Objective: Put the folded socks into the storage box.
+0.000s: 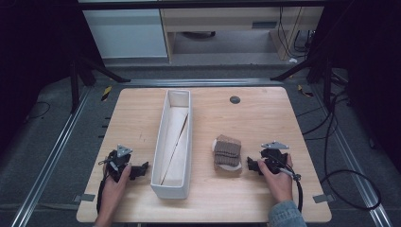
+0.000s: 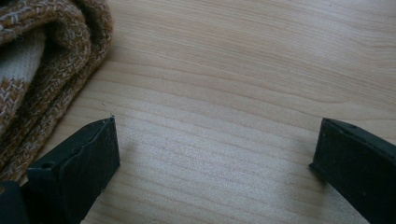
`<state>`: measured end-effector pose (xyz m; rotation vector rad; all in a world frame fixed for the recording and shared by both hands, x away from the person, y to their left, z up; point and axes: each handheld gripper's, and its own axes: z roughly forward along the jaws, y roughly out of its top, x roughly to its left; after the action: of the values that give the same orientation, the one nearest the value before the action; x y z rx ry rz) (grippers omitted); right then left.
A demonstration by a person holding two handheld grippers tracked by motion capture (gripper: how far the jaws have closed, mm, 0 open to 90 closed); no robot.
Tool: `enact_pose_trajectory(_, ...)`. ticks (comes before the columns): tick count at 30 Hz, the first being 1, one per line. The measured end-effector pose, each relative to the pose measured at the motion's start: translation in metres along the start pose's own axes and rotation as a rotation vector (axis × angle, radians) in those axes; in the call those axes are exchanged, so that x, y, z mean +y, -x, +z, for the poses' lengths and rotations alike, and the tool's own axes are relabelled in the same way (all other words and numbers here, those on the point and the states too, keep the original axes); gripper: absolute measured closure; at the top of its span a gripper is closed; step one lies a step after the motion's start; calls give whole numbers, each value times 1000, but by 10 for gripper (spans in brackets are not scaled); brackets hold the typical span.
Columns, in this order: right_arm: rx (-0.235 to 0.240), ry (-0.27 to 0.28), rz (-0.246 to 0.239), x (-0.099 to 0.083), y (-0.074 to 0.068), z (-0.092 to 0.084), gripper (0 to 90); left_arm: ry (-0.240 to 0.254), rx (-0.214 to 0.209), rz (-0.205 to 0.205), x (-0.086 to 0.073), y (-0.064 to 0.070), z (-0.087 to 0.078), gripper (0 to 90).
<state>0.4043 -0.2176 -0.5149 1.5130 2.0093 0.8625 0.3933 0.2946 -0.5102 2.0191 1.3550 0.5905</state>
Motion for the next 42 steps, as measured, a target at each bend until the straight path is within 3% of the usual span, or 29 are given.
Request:
enact_pose_trajectory(6,10,2,-6,-2,0,-2,11,0,1,0,0,0,0,0)
enact_pose_trajectory(9,16,10,-9,-4,0,-4,57,0,0,1,0,0,0,0)
enact_pose_trajectory(12,55,12,-36,-5,-1,-13,84,0,0,1,0,0,0,0)
enact_pose_trajectory(16,57,44,-58,-1,-3,-24,90,0,1,1,0,0,0,0)
enact_pose_trajectory(18,92,51,-85,2,-9,-37,90,1,-1,1,-1,1,0,0)
enact_pose_trajectory(19,92,51,-85,2,-9,-37,90,1,-1,1,-1,1,0,0)
enact_pose_trajectory(20,107,50,-124,4,-13,-45,89,0,-1,1,-1,1,0,0)
enact_pose_trajectory(26,137,38,-176,12,-19,-60,85,1,-1,1,-1,1,0,0)
enact_pose_trajectory(27,154,27,-211,18,-22,-67,65,0,-1,1,-1,1,0,0)
enact_pose_trajectory(31,175,26,-245,27,-25,-75,62,1,-1,1,-1,1,0,0)
enact_pose_trajectory(32,181,14,-278,35,-27,-81,63,1,-1,1,-1,1,0,0)
enact_pose_trajectory(42,228,-28,-363,62,-35,-87,76,1,-1,1,-1,1,0,0)
